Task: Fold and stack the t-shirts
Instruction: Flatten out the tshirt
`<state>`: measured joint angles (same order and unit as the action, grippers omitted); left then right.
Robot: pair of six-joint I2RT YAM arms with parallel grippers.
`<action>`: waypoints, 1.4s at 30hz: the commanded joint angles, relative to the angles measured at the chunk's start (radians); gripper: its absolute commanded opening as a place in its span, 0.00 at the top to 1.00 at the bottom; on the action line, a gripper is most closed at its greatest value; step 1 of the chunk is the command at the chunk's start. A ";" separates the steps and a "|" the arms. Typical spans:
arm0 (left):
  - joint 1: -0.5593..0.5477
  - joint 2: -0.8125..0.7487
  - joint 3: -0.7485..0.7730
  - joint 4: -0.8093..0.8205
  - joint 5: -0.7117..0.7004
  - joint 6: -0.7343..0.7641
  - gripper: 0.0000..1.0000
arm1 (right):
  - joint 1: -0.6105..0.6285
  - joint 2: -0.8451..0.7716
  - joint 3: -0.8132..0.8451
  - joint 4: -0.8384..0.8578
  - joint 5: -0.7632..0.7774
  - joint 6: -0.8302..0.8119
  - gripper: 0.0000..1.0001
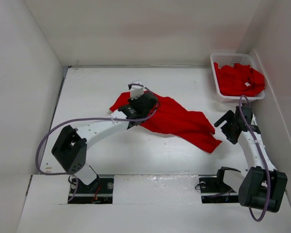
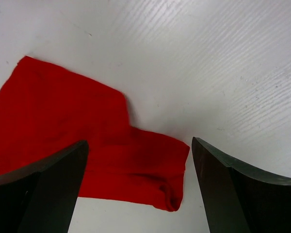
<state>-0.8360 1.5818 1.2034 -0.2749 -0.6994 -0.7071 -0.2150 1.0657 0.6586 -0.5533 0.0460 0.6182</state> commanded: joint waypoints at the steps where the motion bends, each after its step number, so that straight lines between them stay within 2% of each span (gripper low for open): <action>1: 0.040 -0.107 -0.070 -0.027 -0.041 -0.087 1.00 | 0.006 -0.003 -0.023 -0.016 -0.035 0.025 0.08; 6: 0.049 -0.203 -0.130 -0.018 -0.074 -0.088 1.00 | 0.054 0.020 -0.048 -0.025 -0.087 0.025 0.15; 13: 0.058 -0.247 -0.139 -0.136 -0.198 -0.170 1.00 | 0.244 0.077 -0.057 -0.034 -0.026 0.091 0.15; 16: 0.101 -0.267 -0.149 -0.159 -0.207 -0.180 1.00 | 0.298 0.109 0.008 -0.007 0.024 0.101 0.17; 22: 0.101 -0.278 -0.176 -0.099 -0.152 -0.134 1.00 | 0.367 0.170 0.150 0.029 0.063 0.059 0.17; 27: 0.155 -0.269 -0.165 -0.156 -0.161 -0.167 1.00 | 0.390 0.235 0.228 -0.062 0.129 0.020 0.17; 31: 0.276 -0.260 -0.156 -0.032 -0.100 -0.047 1.00 | 0.429 0.221 0.187 -0.144 0.140 0.044 0.17; 34: 0.276 -0.231 -0.119 0.037 -0.113 0.010 1.00 | 0.466 0.188 0.161 -0.214 0.163 0.103 0.17; 42: 0.363 -0.100 0.065 0.046 -0.118 0.109 1.00 | 0.557 0.151 0.050 -0.212 0.136 0.233 0.17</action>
<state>-0.5148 1.4757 1.2018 -0.2649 -0.7902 -0.6594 0.3252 1.2358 0.7235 -0.7494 0.1684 0.7853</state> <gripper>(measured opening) 0.006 0.838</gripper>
